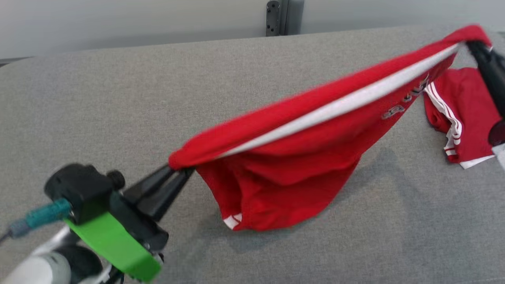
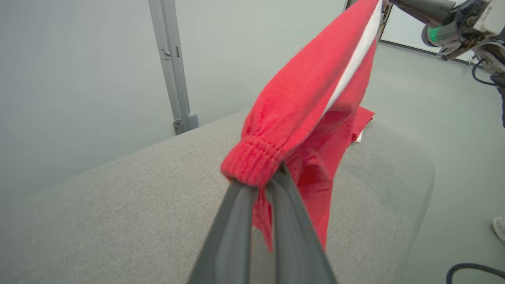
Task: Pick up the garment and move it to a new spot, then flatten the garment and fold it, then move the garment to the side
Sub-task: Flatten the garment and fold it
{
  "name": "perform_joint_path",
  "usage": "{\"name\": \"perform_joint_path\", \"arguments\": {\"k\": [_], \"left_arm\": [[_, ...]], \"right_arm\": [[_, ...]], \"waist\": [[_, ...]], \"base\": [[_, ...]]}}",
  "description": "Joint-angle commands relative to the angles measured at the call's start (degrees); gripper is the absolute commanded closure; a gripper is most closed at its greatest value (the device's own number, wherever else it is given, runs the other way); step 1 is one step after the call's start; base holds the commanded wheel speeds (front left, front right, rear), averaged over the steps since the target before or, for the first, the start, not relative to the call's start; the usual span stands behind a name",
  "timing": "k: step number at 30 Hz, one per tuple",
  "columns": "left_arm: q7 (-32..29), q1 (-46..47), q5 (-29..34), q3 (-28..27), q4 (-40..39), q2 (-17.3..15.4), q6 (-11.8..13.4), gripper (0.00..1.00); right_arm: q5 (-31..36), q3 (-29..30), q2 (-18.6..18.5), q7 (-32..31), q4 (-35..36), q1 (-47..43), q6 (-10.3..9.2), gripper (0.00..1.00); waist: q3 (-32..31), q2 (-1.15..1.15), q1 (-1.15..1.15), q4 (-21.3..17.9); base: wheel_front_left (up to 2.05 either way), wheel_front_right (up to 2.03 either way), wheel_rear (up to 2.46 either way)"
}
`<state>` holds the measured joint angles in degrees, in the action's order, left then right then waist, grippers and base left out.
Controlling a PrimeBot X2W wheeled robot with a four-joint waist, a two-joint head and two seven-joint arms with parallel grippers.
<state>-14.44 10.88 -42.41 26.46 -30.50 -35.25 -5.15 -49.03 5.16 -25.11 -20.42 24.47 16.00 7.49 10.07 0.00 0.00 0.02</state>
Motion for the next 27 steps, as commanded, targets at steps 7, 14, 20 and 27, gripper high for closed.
{"name": "perform_joint_path", "arguments": {"k": [7, 14, 20, 27], "left_arm": [[-10.73, 31.38, -6.84, -1.45, 8.98, 1.32, -1.92, 1.0], [-8.43, 62.08, -1.35, 2.76, 32.18, 8.85, -2.35, 1.0], [5.96, 76.44, 7.67, 7.33, 50.47, 11.28, -2.33, 1.0], [20.08, 70.82, 7.09, 17.74, 62.54, 10.21, -2.34, 1.0]], "right_arm": [[3.97, -0.1, 1.52, -6.03, -11.34, 26.98, 0.0, 1.0], [13.41, -1.39, 8.72, 1.29, -30.42, 52.9, 0.02, 1.0], [15.48, -3.67, 14.63, 14.46, -42.4, 63.58, 0.01, 1.0], [10.66, -14.81, 12.45, 22.95, -48.65, 53.18, 0.01, 1.0]], "waist": [[13.06, 0.0, 0.0, -0.86], [21.69, 0.0, 0.0, -1.91], [25.32, 0.0, 0.0, -4.52], [25.87, 0.0, 0.0, -5.5]], "base": [[0.0, 0.0, 0.0], [0.0, 0.0, 0.0], [0.0, 0.0, 0.0], [0.0, 0.0, 0.0]]}}
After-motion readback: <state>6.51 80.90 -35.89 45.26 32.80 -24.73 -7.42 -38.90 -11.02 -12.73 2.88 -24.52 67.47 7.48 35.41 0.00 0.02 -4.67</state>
